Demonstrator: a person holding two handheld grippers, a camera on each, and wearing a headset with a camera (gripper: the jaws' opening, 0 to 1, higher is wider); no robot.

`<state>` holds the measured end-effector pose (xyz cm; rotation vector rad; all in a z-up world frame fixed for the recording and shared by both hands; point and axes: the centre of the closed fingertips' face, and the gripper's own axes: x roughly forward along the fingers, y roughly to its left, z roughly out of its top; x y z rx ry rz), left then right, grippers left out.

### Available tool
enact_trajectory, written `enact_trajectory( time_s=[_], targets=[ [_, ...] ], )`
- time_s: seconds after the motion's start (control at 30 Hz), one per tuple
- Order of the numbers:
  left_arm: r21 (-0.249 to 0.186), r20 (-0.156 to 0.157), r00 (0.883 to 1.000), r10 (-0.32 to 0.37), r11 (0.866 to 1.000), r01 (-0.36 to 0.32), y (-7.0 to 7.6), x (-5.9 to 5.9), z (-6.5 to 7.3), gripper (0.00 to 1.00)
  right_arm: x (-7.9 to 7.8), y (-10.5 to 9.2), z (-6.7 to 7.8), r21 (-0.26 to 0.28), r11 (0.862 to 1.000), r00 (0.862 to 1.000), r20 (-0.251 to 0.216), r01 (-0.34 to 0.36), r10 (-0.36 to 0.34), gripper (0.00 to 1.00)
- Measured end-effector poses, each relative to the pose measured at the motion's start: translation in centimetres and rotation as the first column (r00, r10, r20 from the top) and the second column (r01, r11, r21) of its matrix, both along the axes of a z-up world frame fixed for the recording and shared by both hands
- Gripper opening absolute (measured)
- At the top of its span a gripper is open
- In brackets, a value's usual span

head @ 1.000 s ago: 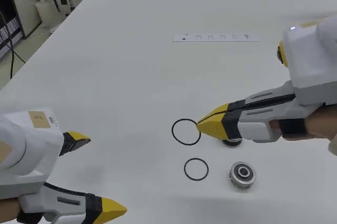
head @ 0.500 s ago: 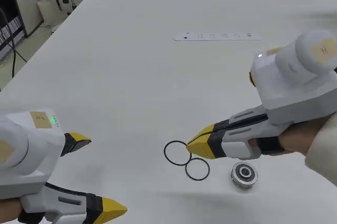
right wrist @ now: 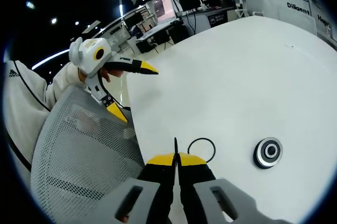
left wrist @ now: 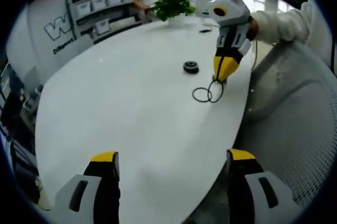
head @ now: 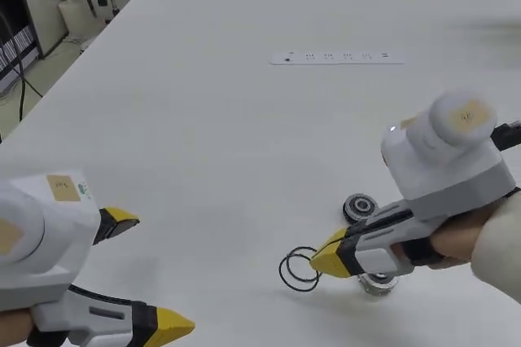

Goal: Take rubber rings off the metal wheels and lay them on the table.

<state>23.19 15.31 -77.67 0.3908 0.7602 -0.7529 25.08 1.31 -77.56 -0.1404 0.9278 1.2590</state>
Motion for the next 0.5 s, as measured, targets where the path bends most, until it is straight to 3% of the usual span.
enact_trajectory(
  time_s=[0.4, 0.5],
  targets=[
    [0.007, -0.006, 1.000, -0.004, 1.000, 0.004, -0.1, -0.1, -0.2, 0.84, 0.4, -0.8, -1.2, -0.015, 0.999, 0.998, -0.027, 0.049, -0.049, 0.00],
    [0.010, -0.001, 1.000, 0.002, 1.000, -0.002, 0.1, -0.1, -0.1, 0.84, 1.1, -1.1, -1.5, -0.029, 0.997, 0.997, 0.002, 0.073, -0.073, 0.00]
  ],
)
